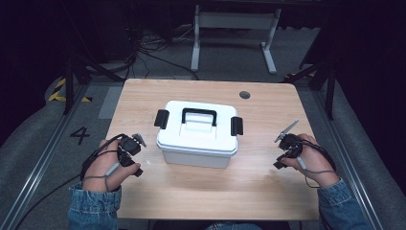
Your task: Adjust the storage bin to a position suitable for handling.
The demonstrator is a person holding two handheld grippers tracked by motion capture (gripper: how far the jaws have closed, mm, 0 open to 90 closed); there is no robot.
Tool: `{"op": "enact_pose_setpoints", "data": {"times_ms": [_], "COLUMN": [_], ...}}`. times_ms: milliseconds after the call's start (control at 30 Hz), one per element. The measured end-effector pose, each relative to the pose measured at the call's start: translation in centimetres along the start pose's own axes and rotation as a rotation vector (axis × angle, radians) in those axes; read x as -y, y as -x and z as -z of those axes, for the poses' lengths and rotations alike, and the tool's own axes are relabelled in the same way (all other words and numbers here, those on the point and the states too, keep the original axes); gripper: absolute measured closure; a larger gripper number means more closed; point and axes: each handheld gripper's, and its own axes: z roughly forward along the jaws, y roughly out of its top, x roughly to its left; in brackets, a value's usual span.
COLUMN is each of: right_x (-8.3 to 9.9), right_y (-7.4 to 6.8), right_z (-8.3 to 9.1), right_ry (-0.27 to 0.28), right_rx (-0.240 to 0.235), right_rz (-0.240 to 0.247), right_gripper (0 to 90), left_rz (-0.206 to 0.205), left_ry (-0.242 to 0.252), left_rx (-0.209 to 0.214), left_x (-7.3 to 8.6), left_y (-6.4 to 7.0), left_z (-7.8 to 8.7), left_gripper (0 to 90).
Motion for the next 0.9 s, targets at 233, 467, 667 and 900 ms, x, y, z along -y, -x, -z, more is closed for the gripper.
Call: {"op": "enact_pose_setpoints", "data": {"times_ms": [233,467,667,900], "right_x": [-0.5,-1.5,-3.1,-4.7], "right_y": [-0.5,-1.1,-1.7,-2.5], "right_z": [0.5,2.2,4.3,5.7], "right_ry": [0.040,0.061,0.083,0.091], "right_rx": [-0.021,-0.021,-0.029,-0.048], "right_rz": [0.023,0.057,0.089,0.121], "right_gripper": [67.7,67.8,67.7,67.7], "left_rz": [-0.007,0.005,0.021,0.019], "left_ry": [0.003,0.002,0.046,0.049], "left_rx": [0.007,0.002,-0.005,0.000], "left_x": [0.0,0.1,0.1,0.2], "left_y": [0.0,0.1,0.1,0.0], "left_z": [0.0,0.1,0.5,0.6], "left_gripper": [38.9,38.3,36.2,36.3]}}
